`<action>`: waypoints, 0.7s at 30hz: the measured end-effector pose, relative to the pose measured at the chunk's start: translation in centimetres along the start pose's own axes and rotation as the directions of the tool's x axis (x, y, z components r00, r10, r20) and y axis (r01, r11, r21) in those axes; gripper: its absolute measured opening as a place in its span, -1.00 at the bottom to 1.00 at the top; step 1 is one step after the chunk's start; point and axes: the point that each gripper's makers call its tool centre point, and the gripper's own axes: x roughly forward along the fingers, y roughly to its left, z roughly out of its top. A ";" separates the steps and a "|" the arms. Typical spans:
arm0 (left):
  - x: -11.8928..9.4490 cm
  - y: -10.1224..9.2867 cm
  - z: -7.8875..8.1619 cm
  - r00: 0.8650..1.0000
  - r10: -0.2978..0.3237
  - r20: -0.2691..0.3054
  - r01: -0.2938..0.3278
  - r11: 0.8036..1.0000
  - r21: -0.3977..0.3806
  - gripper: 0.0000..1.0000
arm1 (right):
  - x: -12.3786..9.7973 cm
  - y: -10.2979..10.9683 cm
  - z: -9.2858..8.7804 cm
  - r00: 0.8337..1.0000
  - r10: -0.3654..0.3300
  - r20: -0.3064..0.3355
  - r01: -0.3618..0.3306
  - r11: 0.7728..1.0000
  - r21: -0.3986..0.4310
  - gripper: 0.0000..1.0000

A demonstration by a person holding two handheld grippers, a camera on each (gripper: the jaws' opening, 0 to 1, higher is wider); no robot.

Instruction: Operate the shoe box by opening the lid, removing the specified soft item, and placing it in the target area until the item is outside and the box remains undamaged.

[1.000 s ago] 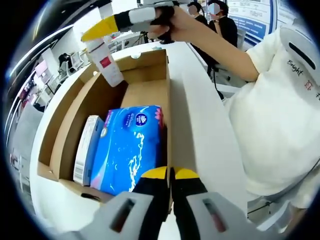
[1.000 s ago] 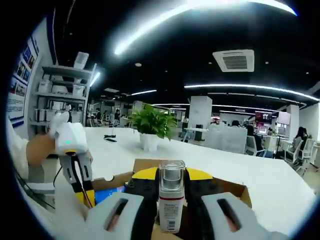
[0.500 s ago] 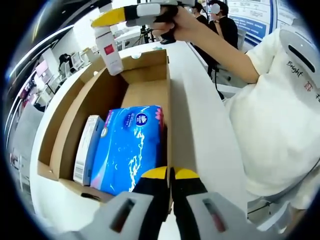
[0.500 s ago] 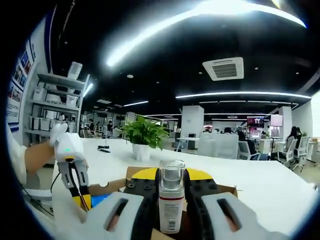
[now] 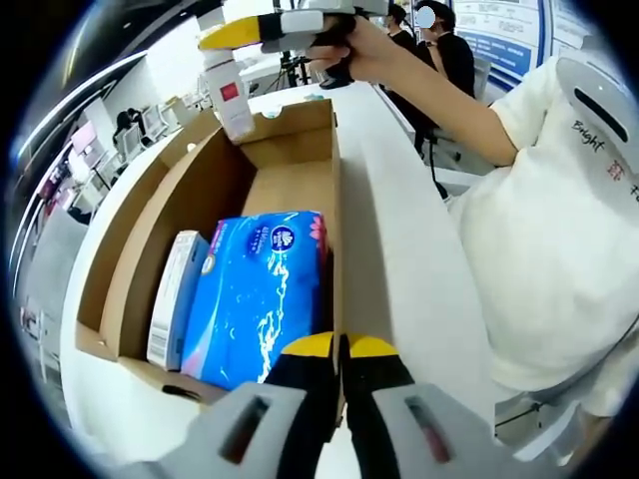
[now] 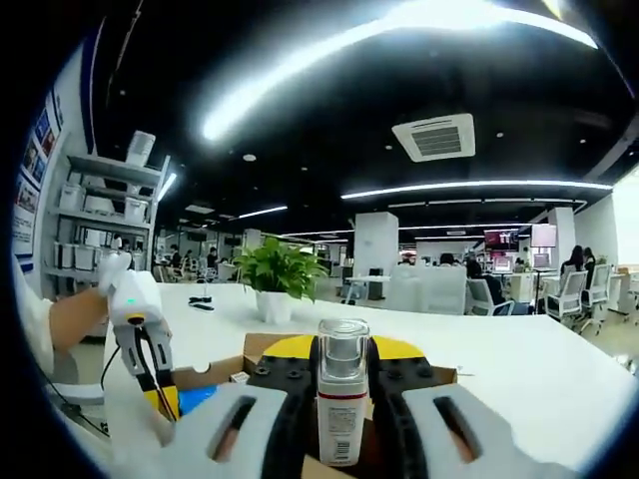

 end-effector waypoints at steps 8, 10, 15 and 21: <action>0.0 -0.1 0.1 1.000 0.006 0.005 -0.006 1.000 0.005 -0.97 | -0.9 -0.5 0.6 1.000 -0.006 0.004 0.006 1.000 -0.006 -0.64; 0.0 -0.2 0.1 1.000 0.005 0.005 -0.005 1.000 0.005 -0.98 | -1.1 -0.7 0.7 1.000 -0.012 0.007 0.012 1.000 -0.010 -0.64; 0.0 -0.2 0.1 1.000 0.001 0.004 -0.001 1.000 0.002 -0.98 | -2.0 -1.3 1.7 0.999 -0.032 0.020 0.032 0.999 -0.035 -0.64; 0.0 -0.3 0.1 1.000 0.000 0.003 0.000 1.000 0.003 -0.98 | -3.8 -2.3 3.2 0.998 -0.054 0.037 0.056 0.997 -0.044 -0.64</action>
